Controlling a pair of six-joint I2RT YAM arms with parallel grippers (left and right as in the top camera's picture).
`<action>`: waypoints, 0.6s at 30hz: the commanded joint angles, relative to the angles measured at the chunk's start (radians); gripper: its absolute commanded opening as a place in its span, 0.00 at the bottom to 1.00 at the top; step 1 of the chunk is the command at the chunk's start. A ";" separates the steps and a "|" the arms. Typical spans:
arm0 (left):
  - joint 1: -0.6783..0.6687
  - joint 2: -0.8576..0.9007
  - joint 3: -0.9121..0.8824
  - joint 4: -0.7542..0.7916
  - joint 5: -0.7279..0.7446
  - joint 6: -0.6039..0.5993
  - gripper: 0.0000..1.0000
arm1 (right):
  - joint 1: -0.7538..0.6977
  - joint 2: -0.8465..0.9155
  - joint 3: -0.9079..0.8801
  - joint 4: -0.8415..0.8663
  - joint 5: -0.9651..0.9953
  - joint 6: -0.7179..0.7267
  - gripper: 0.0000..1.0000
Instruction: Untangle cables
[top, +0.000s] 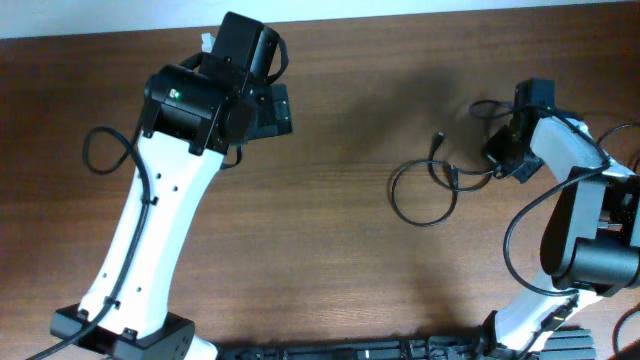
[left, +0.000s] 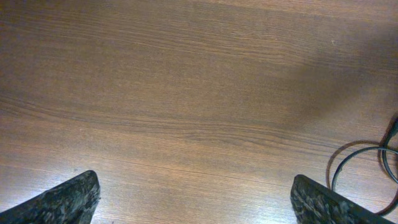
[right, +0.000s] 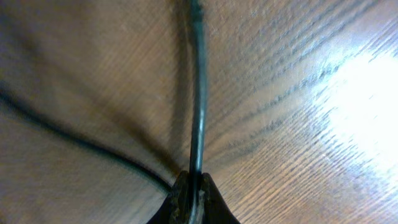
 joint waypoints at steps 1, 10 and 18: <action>0.003 -0.017 0.016 0.002 -0.007 -0.009 0.99 | -0.001 0.003 0.140 -0.030 0.011 -0.004 0.04; 0.003 -0.017 0.016 0.002 -0.007 -0.009 0.99 | -0.061 0.003 0.523 -0.201 0.017 -0.048 0.04; 0.003 -0.017 0.016 0.002 -0.008 -0.009 0.99 | -0.128 0.003 0.675 -0.240 0.015 -0.056 0.04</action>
